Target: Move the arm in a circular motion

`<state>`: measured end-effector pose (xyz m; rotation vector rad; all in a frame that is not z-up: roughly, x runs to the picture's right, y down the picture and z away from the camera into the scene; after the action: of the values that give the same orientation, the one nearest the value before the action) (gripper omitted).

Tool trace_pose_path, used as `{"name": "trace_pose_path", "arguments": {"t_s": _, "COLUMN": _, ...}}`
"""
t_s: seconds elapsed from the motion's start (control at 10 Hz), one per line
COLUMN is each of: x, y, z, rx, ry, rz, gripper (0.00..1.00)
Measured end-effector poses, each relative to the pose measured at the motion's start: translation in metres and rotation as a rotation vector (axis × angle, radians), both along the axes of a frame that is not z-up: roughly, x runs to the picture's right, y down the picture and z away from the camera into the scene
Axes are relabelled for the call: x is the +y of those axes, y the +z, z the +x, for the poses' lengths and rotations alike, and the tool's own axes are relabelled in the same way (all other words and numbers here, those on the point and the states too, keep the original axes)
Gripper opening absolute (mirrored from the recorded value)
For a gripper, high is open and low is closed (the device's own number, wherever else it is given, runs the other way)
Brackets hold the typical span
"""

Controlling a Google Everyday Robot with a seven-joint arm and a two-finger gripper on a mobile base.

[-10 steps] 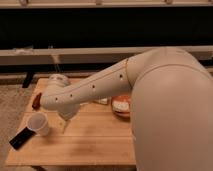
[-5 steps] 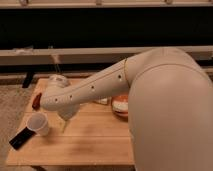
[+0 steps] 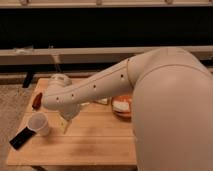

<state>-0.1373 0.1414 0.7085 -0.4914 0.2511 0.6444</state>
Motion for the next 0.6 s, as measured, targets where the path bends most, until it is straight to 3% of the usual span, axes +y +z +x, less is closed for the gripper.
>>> {"name": "trace_pose_path", "arguments": {"t_s": 0.6, "x": 0.006, "y": -0.032, "z": 0.091, "rx": 0.114, "ry": 0.138, "rz": 0.001, "gripper": 0.98}}
